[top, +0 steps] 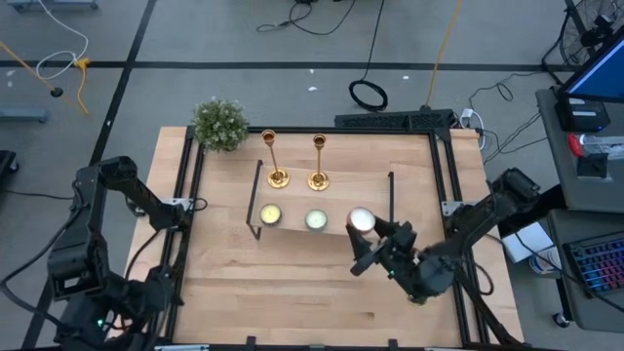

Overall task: Pick & Place candle stick holders
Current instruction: Put the yellow scented candle on the shelf

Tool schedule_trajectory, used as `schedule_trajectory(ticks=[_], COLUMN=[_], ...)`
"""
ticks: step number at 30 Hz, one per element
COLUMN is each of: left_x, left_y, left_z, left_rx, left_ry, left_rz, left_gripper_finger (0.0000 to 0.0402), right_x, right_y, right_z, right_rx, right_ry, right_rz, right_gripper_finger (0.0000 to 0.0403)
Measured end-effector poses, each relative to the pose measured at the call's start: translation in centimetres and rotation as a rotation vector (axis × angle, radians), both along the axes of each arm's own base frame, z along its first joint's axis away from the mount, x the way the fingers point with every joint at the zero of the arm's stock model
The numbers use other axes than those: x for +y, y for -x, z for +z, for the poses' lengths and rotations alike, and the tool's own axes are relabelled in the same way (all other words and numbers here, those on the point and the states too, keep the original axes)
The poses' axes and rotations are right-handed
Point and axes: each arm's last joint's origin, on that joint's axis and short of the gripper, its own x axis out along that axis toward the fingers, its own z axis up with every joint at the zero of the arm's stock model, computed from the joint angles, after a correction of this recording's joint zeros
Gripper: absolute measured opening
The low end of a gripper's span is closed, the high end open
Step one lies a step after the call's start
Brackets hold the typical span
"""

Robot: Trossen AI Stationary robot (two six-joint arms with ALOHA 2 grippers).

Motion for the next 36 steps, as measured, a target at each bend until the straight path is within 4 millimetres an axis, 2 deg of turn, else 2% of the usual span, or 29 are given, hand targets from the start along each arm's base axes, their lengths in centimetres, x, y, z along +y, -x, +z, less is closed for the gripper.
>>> schedule_trajectory(ticks=[7, 11, 18, 25, 32, 36], left_x=[0.3, 0.4, 0.8, 1.0, 1.0, 1.0], left_y=[0.1, 0.2, 0.3, 0.3, 0.3, 0.3], left_z=[-0.2, -0.3, -0.5, -0.6, -0.6, -0.6], left_rx=[0.024, 0.03, 0.05, 0.062, 0.065, 0.068], left_ry=[-0.036, -0.046, -0.086, -0.101, -0.097, -0.094], left_rz=[-0.008, -0.014, 0.004, 0.024, 0.032, 0.036], left_gripper_finger=[0.0397, 0.0397, 0.0397, 0.0397, 0.0397, 0.0397], right_x=[0.8, 1.7, 2.7, 1.0, -0.7, -1.4], right_y=[-0.7, -1.3, -2.6, -4.7, -5.6, -5.4], right_z=[-1.5, -3.0, -6.2, -7.7, -7.5, -6.0], right_rx=[0.066, 0.071, 0.096, 0.11, 0.094, 0.045], right_ry=[0.062, 0.076, 0.084, 0.089, 0.072, 0.034], right_rz=[0.021, 0.072, 0.013, -0.061, -0.111, -0.124], right_gripper_finger=[0.0294, 0.0294, 0.0294, 0.0294, 0.0294, 0.0294])
